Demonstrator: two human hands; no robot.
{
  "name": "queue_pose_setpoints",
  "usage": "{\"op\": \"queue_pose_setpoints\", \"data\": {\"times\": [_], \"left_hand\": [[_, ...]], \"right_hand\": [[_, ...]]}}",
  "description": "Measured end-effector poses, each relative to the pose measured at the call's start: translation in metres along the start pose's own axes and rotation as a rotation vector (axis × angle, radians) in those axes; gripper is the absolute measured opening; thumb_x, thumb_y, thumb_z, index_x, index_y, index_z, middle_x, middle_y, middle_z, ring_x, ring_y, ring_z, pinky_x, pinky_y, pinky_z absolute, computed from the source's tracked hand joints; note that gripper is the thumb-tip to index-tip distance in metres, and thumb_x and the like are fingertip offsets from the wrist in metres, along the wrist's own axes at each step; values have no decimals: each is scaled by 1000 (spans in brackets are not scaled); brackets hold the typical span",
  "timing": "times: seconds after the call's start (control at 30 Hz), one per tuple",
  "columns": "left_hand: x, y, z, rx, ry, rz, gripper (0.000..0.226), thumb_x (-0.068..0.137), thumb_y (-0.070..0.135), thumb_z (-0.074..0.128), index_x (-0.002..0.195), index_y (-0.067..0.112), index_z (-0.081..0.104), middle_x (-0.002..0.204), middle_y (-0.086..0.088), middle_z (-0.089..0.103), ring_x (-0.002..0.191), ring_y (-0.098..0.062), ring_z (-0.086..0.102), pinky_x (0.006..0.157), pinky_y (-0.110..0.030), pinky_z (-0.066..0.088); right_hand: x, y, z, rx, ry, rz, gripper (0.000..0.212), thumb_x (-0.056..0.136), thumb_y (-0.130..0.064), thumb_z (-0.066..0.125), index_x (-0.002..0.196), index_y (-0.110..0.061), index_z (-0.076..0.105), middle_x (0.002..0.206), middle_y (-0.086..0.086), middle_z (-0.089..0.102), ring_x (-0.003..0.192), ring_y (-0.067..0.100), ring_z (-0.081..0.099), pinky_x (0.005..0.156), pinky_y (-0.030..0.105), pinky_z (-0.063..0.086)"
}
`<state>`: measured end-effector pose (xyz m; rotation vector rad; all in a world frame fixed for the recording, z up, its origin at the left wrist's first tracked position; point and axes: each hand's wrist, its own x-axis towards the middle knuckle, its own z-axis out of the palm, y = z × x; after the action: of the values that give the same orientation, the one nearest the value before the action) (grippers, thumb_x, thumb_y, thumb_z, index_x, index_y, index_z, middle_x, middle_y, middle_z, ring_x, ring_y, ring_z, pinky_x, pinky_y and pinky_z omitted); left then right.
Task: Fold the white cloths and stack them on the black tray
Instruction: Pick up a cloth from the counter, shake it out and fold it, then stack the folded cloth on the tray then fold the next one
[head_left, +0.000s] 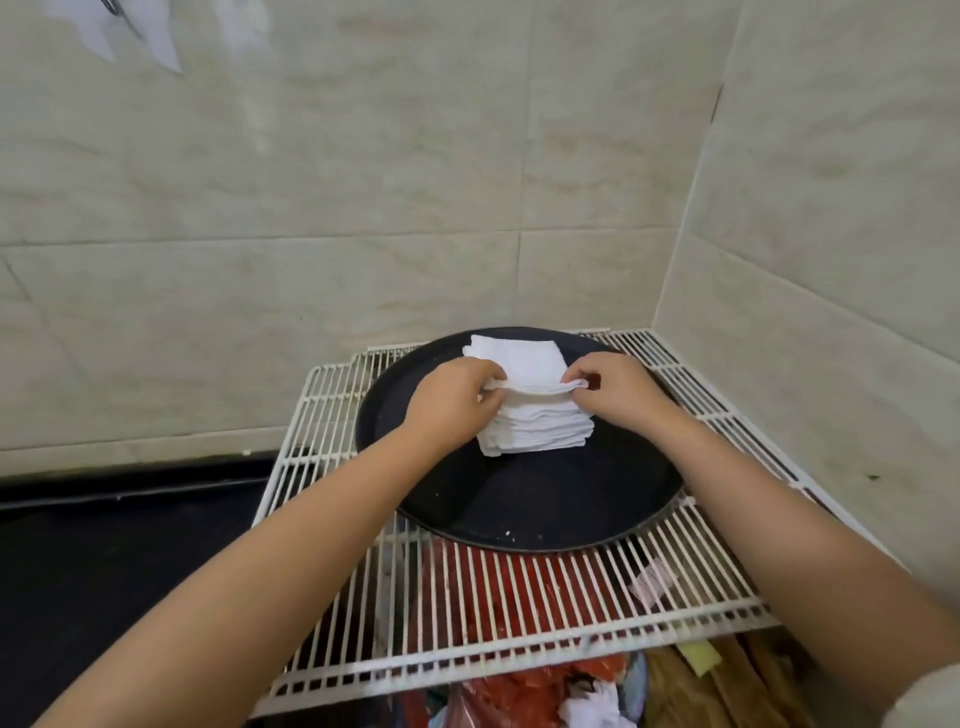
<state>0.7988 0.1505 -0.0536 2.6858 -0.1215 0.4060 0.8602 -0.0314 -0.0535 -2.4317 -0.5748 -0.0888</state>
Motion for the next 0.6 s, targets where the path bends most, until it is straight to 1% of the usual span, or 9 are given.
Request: {"op": "queue_pose_setpoints", "data": {"times": [0.03, 0.07, 0.17, 0.23, 0.3, 0.37, 0.43, 0.53, 0.6], "left_hand": [[-2, 0, -1, 11, 13, 2, 30, 92, 21, 53, 120, 13, 60, 116, -5, 64, 102, -20, 59, 81, -27, 43], [-4, 0, -1, 32, 16, 11, 30, 92, 22, 52, 120, 14, 60, 116, -4, 64, 102, -20, 59, 81, -27, 43], [-13, 1, 3, 111, -66, 61, 34, 94, 25, 49, 126, 16, 55, 125, -2, 60, 112, -20, 56, 89, -30, 44], [-20, 1, 3, 126, -102, 69, 38, 95, 24, 45, 132, 17, 49, 136, -2, 52, 121, -20, 51, 95, -33, 45], [-32, 0, -6, 144, -92, 56, 42, 96, 21, 42, 138, 18, 40, 145, -2, 40, 127, -22, 45, 97, -36, 45], [-47, -9, -25, 209, -51, 13, 42, 96, 21, 41, 137, 15, 40, 145, -7, 37, 127, -27, 44, 97, -40, 44], [-70, -29, -53, 306, -11, -47, 37, 94, 21, 41, 129, 10, 47, 139, -12, 43, 122, -33, 46, 98, -42, 43], [-130, -84, -107, 396, 8, -199, 35, 94, 23, 41, 126, 9, 46, 133, -14, 46, 120, -34, 46, 94, -42, 42], [-182, -125, -146, 466, 25, -289, 37, 96, 25, 40, 129, 10, 45, 133, -11, 48, 120, -31, 46, 92, -40, 43]], "right_hand": [[-1, 0, -2, 4, -5, -5, 22, 78, 3, 52, 91, -3, 69, 88, 1, 59, 80, 13, 52, 60, 3, 35], [-2, 0, -3, 9, -20, -1, 21, 78, 3, 52, 89, -3, 69, 85, 0, 59, 78, 14, 52, 60, 6, 35], [-5, -1, -4, -45, -123, 53, 22, 77, 2, 52, 91, -5, 68, 83, 1, 59, 79, 17, 54, 62, 21, 40], [-6, -7, -6, -172, -215, 80, 26, 77, -3, 52, 99, -8, 66, 92, 2, 59, 91, 19, 57, 71, 25, 40], [-8, -25, -5, -318, -227, 104, 31, 79, -10, 53, 109, -11, 62, 112, 7, 60, 109, 24, 54, 83, 26, 41], [-13, -59, 0, -429, -166, 109, 36, 83, -20, 53, 118, -13, 57, 127, 9, 54, 118, 29, 49, 94, 35, 42], [-21, -107, 14, -488, -127, 50, 34, 86, -23, 52, 118, -12, 57, 126, 13, 55, 115, 33, 51, 93, 39, 43], [-38, -191, 54, -461, -85, -109, 30, 85, -20, 52, 111, -8, 60, 118, 17, 61, 108, 36, 55, 85, 36, 46], [-51, -249, 91, -407, -89, -227, 34, 84, -20, 52, 116, -11, 58, 124, 17, 58, 113, 36, 53, 91, 37, 45]]}}
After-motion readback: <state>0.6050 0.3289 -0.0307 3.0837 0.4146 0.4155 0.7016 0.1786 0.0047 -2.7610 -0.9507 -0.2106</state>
